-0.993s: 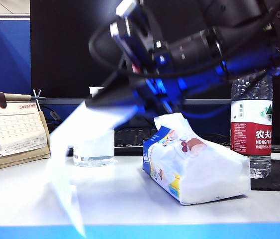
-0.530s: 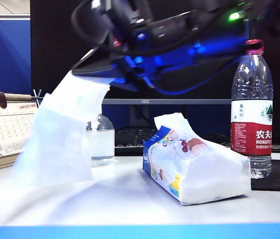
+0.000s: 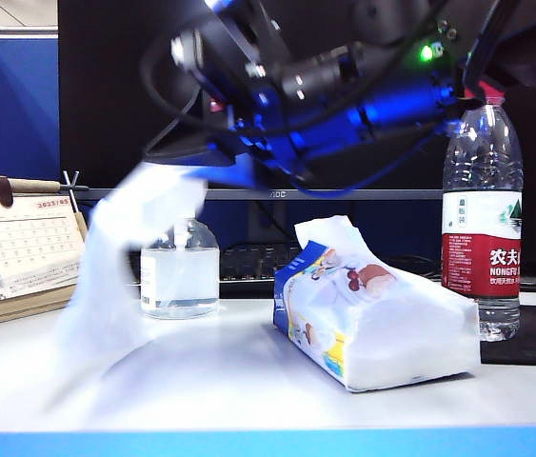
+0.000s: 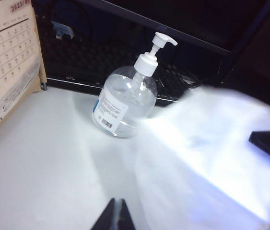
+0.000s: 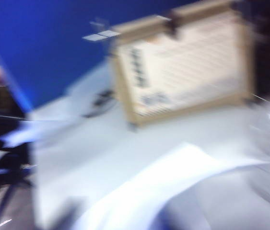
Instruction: Pull out a tissue from the tissue dispenser, then press the switch of the alcohol sanitizer bottle to drop some sanitizer on the paper tissue, and finally place the treated tissue on the table.
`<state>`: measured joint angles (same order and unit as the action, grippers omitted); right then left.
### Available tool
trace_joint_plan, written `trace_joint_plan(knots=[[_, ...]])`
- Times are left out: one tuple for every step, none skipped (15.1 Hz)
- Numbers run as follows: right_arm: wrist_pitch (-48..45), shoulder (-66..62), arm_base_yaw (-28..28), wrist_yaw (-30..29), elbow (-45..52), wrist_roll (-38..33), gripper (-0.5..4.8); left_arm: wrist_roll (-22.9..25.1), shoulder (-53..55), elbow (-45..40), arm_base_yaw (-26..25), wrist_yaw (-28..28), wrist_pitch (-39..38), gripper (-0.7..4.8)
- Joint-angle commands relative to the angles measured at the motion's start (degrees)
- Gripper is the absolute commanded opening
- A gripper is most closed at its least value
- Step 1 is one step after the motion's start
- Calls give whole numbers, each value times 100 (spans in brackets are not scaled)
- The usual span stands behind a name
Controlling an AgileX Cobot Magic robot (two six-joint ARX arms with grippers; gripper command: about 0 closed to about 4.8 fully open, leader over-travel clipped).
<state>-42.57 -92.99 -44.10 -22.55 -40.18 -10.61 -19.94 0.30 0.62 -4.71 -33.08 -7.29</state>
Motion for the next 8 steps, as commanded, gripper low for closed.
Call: trace_joint_plan(knots=[[243, 26, 85, 188, -22, 9, 439, 48, -4, -2, 2, -81, -68, -5], [247, 28, 103, 188, -22, 2, 479, 70, -4, -2, 2, -90, -68, -5], [243, 31, 103, 205, -24, -24, 479, 103, -4, -2, 2, -131, -68, -5], [243, 31, 103, 243, -24, -66, 479, 118, -4, -2, 2, -166, -68, -5], [243, 39, 103, 308, -24, -151, 479, 133, -4, -2, 2, -166, -68, -5], [203, 81, 103, 306, -24, -151, 479, 136, -4, -2, 2, -166, -68, -5], [173, 122, 103, 269, -24, -146, 479, 157, -4, -2, 2, -166, -68, -5], [127, 192, 103, 111, -24, -146, 479, 190, -4, -2, 2, -166, -68, -5]])
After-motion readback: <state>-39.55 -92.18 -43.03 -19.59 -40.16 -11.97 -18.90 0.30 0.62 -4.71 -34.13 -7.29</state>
